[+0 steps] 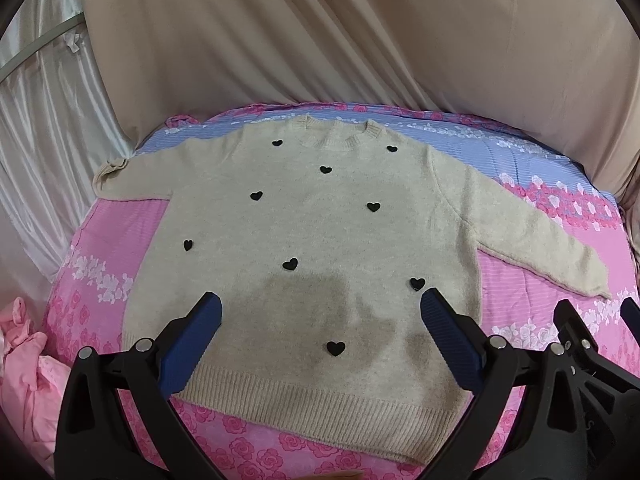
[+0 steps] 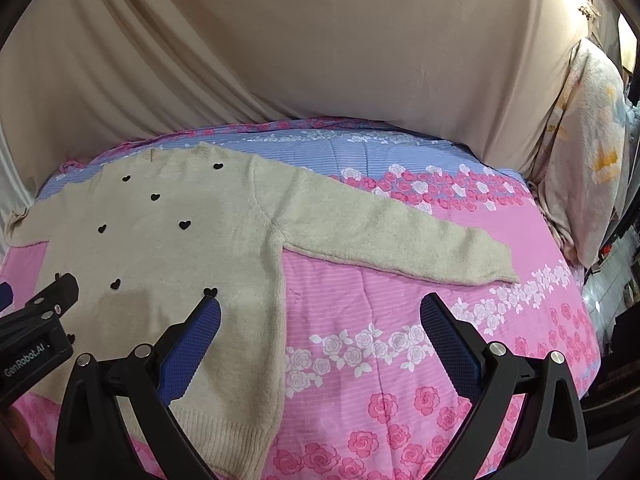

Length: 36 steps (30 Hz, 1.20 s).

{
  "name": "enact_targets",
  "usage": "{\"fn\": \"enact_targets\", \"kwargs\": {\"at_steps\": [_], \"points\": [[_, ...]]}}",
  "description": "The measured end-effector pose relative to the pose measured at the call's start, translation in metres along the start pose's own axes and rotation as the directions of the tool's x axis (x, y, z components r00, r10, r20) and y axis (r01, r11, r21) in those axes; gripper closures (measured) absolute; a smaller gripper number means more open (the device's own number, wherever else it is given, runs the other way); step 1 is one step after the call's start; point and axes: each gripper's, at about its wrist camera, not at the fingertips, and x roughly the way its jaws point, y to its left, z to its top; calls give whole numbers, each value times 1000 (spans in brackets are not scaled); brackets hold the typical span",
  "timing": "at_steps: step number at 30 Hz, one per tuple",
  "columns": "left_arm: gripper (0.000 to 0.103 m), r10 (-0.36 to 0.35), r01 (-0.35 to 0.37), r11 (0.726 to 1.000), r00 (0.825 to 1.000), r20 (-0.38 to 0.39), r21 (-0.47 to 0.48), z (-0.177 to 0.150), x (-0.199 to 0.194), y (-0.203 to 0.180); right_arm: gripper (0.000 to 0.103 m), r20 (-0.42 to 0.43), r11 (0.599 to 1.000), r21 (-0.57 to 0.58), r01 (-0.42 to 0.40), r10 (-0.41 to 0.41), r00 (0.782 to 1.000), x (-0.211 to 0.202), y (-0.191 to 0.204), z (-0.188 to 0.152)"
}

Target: Fold small clothes

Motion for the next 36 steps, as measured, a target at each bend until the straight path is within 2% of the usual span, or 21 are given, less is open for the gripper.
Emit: {"fn": "enact_targets", "kwargs": {"at_steps": [6, 12, 19, 26, 29, 33, 36], "points": [[5, 18, -18, 1000, 1000, -4, -14, 1, 6, 11, 5, -7, 1000, -21, -8, 8, 1000, 3, 13, 4], [5, 29, -30, 999, 999, -18, -22, 5, 15, 40, 5, -24, 1000, -7, 0, 0, 1000, 7, 36, 8], [5, 66, -66, 997, 998, -2, 33, 8, 24, 66, 5, -50, 999, 37, -3, 4, 999, 7, 68, 8], [5, 130, -132, 989, 991, -38, -64, 1, 18, 79, 5, -51, 996, -22, -86, 85, 995, 8, 79, 18], [5, 131, -133, 986, 991, -35, -97, -3, 16, 89, 5, -55, 992, -48, -121, 118, 991, 10, 88, 14], [5, 113, -114, 993, 993, -36, -35, 1, 24, 97, 5, -66, 997, -33, -75, 73, 995, 14, 103, 9], [5, 94, -94, 996, 996, -8, -9, 6, 21, 105, 5, -83, 997, 6, -81, 81, 993, 12, 110, 6]]}}
